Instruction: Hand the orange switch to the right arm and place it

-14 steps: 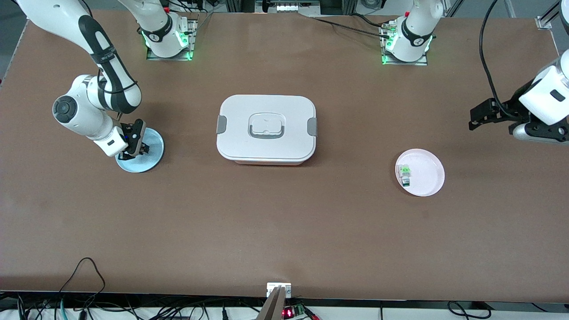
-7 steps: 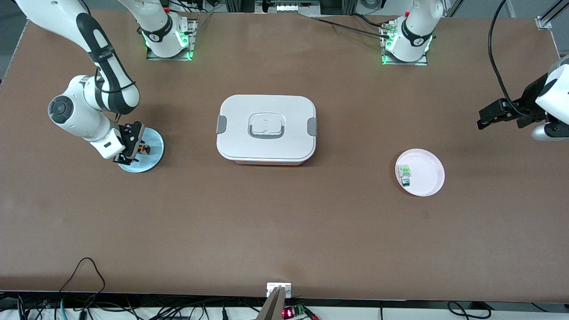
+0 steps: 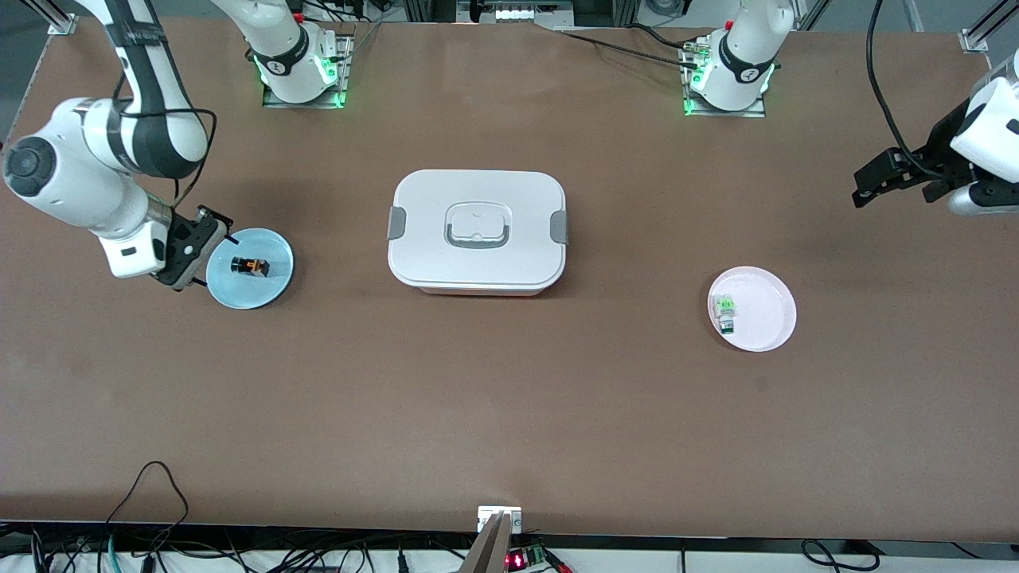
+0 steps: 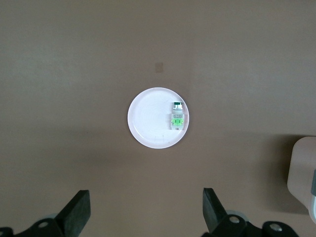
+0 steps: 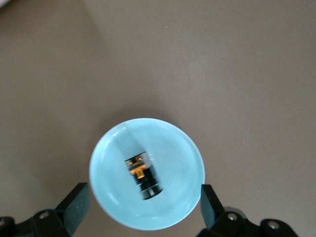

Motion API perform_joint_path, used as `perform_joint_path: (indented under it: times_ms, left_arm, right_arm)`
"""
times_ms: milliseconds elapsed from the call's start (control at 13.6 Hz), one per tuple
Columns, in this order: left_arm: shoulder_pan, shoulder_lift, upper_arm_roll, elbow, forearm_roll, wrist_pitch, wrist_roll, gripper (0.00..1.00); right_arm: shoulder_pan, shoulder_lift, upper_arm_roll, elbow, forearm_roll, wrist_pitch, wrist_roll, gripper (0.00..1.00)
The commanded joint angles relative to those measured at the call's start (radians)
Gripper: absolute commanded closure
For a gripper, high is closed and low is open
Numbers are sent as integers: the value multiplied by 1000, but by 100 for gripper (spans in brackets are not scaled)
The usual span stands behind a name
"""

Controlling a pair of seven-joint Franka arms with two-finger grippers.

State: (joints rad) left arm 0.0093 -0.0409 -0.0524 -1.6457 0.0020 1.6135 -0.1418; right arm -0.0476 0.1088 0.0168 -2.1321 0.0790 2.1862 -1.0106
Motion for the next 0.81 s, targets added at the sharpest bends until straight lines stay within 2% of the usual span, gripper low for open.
perform_joint_path:
  times_ms: [0, 295, 516, 737]
  left_arm:
    - [-57, -8, 48, -11, 16, -3, -27, 0]
    - [-46, 16, 39, -5, 26, 16, -12, 0]
    - [-45, 42, 40, 26, 26, 16, -10, 0]
    - [-38, 62, 48, 61, 13, 60, -8, 0]
  right_arm:
    - [2, -17, 18, 125, -8, -198, 270, 0]
    - [2, -78, 41, 207, -8, -321, 631, 0]
    - [0, -78, 64, 357, -60, -500, 807, 0]
    - [0, -81, 63, 461, -61, -620, 941, 0]
